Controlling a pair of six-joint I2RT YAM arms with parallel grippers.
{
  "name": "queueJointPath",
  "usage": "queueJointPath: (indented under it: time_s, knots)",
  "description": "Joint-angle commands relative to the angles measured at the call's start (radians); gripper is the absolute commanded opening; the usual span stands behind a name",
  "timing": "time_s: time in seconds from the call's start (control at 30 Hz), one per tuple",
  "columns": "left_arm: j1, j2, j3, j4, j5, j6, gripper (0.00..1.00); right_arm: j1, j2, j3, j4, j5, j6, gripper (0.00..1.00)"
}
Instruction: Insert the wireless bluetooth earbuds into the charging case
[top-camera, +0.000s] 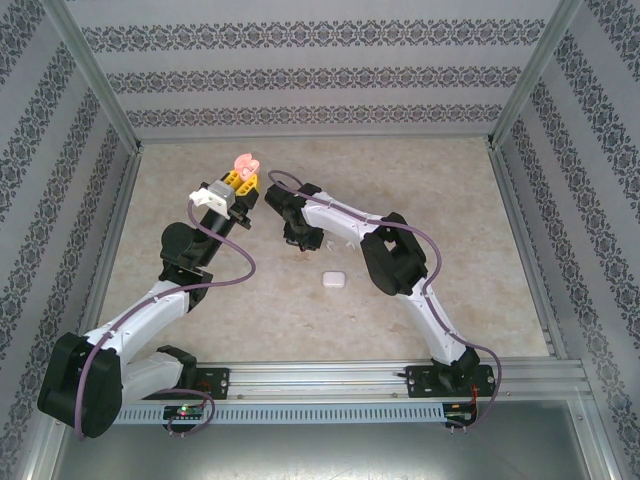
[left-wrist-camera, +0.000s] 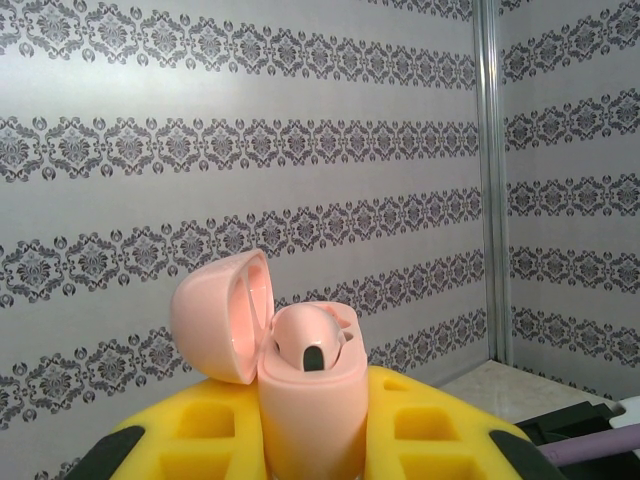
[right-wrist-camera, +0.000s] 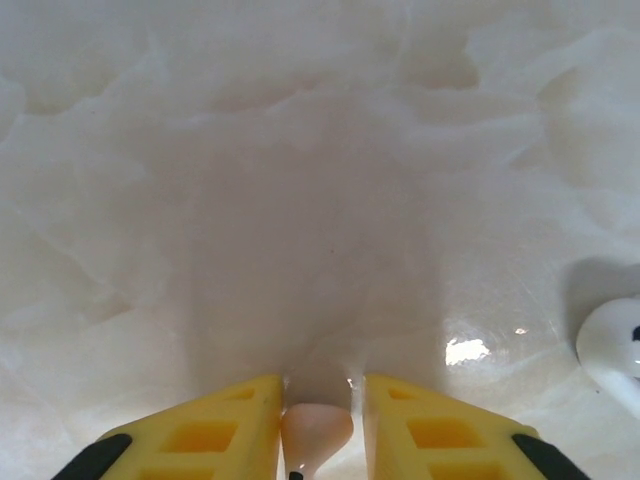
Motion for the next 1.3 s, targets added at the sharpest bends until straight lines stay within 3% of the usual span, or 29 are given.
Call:
queueJointPath:
  time_s: [0.0,0.17,0.23,0.33,1.27]
  knots:
    - [0.014,0.001,-0.007,0.058,0.003,-0.019,0.0,0.021,0.045,0.021,-0.008,-0.026,0.018,0.26]
    - [0.014,0.001,-0.005,0.058,0.006,-0.02,0.0,0.023,0.045,0.019,-0.008,-0.034,0.02,0.27]
    - [0.013,0.001,-0.006,0.058,0.009,-0.021,0.0,0.027,0.043,0.018,-0.01,-0.034,0.024,0.35]
    - [0.014,0.001,-0.006,0.058,0.011,-0.022,0.0,0.033,0.032,0.01,-0.012,-0.032,0.03,0.37]
    - [0.016,0.005,-0.01,0.064,0.017,-0.034,0.0,0.04,0.022,-0.001,-0.066,-0.054,0.088,0.34]
